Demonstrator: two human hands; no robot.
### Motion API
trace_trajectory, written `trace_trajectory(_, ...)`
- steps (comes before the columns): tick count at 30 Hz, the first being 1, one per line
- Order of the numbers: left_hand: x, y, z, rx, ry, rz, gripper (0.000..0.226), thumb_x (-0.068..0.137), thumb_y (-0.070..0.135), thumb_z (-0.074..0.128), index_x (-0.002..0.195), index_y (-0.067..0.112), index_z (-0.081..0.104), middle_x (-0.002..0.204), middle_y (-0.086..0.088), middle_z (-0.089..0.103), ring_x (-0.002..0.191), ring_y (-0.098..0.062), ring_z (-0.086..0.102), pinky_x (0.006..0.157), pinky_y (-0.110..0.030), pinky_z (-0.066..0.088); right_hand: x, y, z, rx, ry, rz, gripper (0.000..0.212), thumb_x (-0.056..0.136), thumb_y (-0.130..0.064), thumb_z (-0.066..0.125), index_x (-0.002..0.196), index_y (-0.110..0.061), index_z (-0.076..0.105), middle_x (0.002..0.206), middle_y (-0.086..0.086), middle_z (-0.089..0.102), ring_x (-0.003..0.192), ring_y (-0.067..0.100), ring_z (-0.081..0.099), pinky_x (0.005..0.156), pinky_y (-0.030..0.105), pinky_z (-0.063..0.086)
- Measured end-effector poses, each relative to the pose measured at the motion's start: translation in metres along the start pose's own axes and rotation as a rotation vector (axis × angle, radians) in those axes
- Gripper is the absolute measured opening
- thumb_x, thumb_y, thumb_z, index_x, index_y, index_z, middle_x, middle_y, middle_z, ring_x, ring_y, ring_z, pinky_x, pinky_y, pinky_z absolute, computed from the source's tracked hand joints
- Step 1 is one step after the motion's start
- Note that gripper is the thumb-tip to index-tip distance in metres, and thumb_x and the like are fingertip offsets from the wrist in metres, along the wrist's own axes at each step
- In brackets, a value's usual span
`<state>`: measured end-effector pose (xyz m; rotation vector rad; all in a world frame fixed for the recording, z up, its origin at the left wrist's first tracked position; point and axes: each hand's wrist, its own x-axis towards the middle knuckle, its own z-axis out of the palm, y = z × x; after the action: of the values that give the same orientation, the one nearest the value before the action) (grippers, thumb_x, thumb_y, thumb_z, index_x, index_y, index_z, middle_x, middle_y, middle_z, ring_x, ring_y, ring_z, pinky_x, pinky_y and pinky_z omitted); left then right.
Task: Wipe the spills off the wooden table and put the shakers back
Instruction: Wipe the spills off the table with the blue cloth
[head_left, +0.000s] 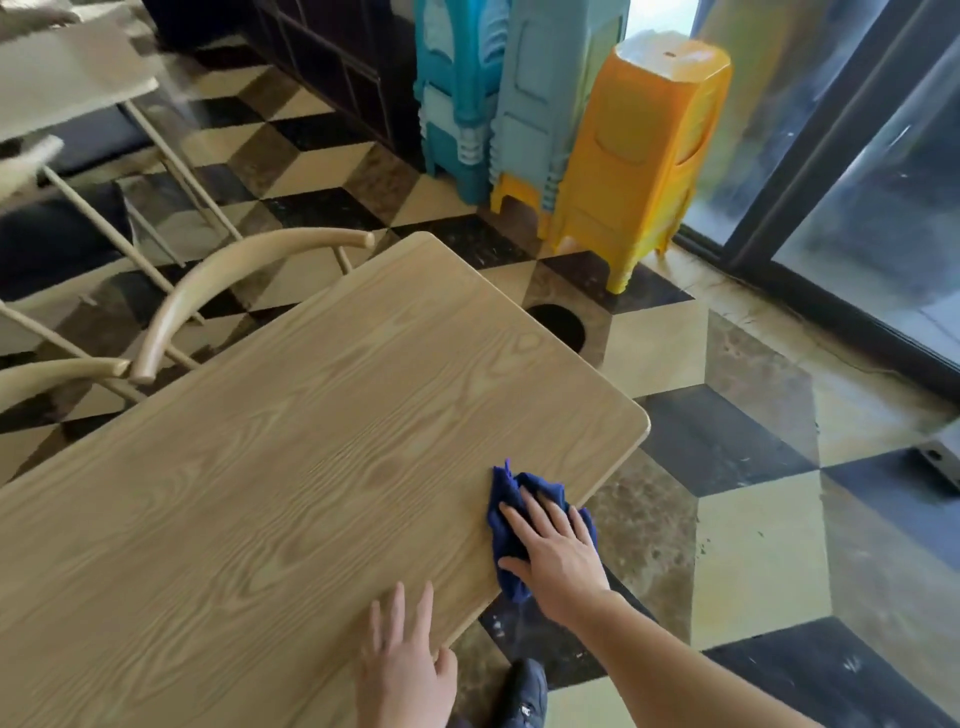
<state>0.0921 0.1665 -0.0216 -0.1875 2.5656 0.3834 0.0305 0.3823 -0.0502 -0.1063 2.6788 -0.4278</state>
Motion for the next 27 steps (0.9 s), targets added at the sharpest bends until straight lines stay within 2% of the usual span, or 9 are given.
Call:
trace_trajectory(2,0.011,0.020,-0.002,0.066,-0.001,0.053,0.077,0.093,0.049,0.040,0.156,0.043,-0.003,0.168,0.007,-0.005,0.156,-0.025,0.000,0.122,-0.046,0.020,0.008,0.025,-0.011,0.012,0.021,0.057,0.083,0.082,-0.075,0.007,0.157,-0.040,0.011,0.167,-0.011,0.000,0.155,0.020,-0.001,0.124,0.051,-0.001)
trace_trajectory(4,0.022,0.038,-0.005,0.111,-0.018,0.086,0.077,0.095,0.053,0.038,0.157,0.041,-0.006,0.168,0.006,-0.009,0.156,-0.025,-0.004,0.122,-0.049,0.017,0.017,0.041,-0.020,0.013,0.035,0.083,0.086,0.079,-0.076,0.001,0.157,-0.040,0.010,0.168,-0.010,-0.001,0.155,0.020,-0.002,0.124,0.053,-0.001)
trace_trajectory(10,0.065,0.084,-0.016,0.146,-0.058,0.156,0.074,0.096,0.059,0.036,0.157,0.042,-0.003,0.167,0.001,-0.016,0.155,-0.031,-0.011,0.121,-0.058,0.011,0.038,0.055,-0.038,0.051,0.051,0.167,0.066,0.097,-0.065,0.023,0.157,-0.041,0.009,0.168,-0.008,-0.006,0.154,0.020,-0.011,0.124,0.054,-0.005)
trace_trajectory(15,0.098,0.098,-0.014,0.223,-0.071,0.117,0.078,0.092,0.067,0.032,0.156,0.044,-0.006,0.166,-0.003,-0.021,0.153,-0.038,-0.013,0.118,-0.065,0.014,0.059,0.060,-0.047,0.031,0.094,0.232,0.063,0.101,-0.061,0.022,0.158,-0.040,0.003,0.168,-0.006,-0.009,0.154,0.020,-0.015,0.123,0.056,-0.008)
trace_trajectory(16,0.100,0.101,-0.013,0.237,-0.072,0.125,0.080,0.090,0.071,0.033,0.156,0.044,-0.005,0.167,-0.007,-0.016,0.153,-0.042,-0.009,0.115,-0.069,0.016,0.065,0.061,-0.049,0.031,0.093,0.254,0.063,0.102,-0.061,0.021,0.158,-0.039,0.001,0.167,-0.006,-0.010,0.153,0.019,-0.016,0.122,0.056,-0.010)
trace_trajectory(18,0.104,0.105,-0.010,0.250,-0.025,0.153,0.088,0.077,0.076,0.037,0.155,0.039,0.017,0.166,-0.017,0.015,0.148,-0.051,0.017,0.104,-0.077,0.024,0.078,0.061,-0.053,0.048,0.126,0.310,0.064,0.102,-0.061,0.021,0.158,-0.039,0.001,0.168,-0.006,-0.008,0.153,0.018,-0.015,0.122,0.054,-0.012)
trace_trajectory(20,0.106,0.103,-0.002,0.246,-0.001,0.162,0.093,0.070,0.075,0.041,0.151,0.030,0.032,0.159,-0.022,0.033,0.142,-0.054,0.031,0.100,-0.079,0.024,0.091,0.060,-0.053,0.046,0.199,0.367,0.064,0.100,-0.061,0.024,0.158,-0.039,0.010,0.168,-0.006,0.003,0.155,0.018,-0.006,0.123,0.054,-0.009)
trace_trajectory(23,0.106,0.097,0.008,0.254,0.064,0.156,0.091,0.070,0.071,0.051,0.150,0.030,0.041,0.158,-0.019,0.034,0.143,-0.050,0.033,0.105,-0.076,0.021,0.100,0.060,-0.049,0.013,0.299,0.381,0.063,0.098,-0.060,0.034,0.156,-0.038,0.025,0.166,-0.006,0.018,0.154,0.019,0.009,0.124,0.054,0.002)
trace_trajectory(27,0.114,0.085,0.019,0.229,0.180,0.211,0.070,0.077,0.055,0.055,0.144,0.032,0.052,0.158,-0.013,0.037,0.144,-0.044,0.035,0.111,-0.070,0.025,0.109,0.077,-0.057,-0.065,0.287,0.283,0.065,0.095,-0.060,0.037,0.156,-0.037,0.027,0.166,-0.007,0.017,0.155,0.018,0.007,0.125,0.050,0.006)
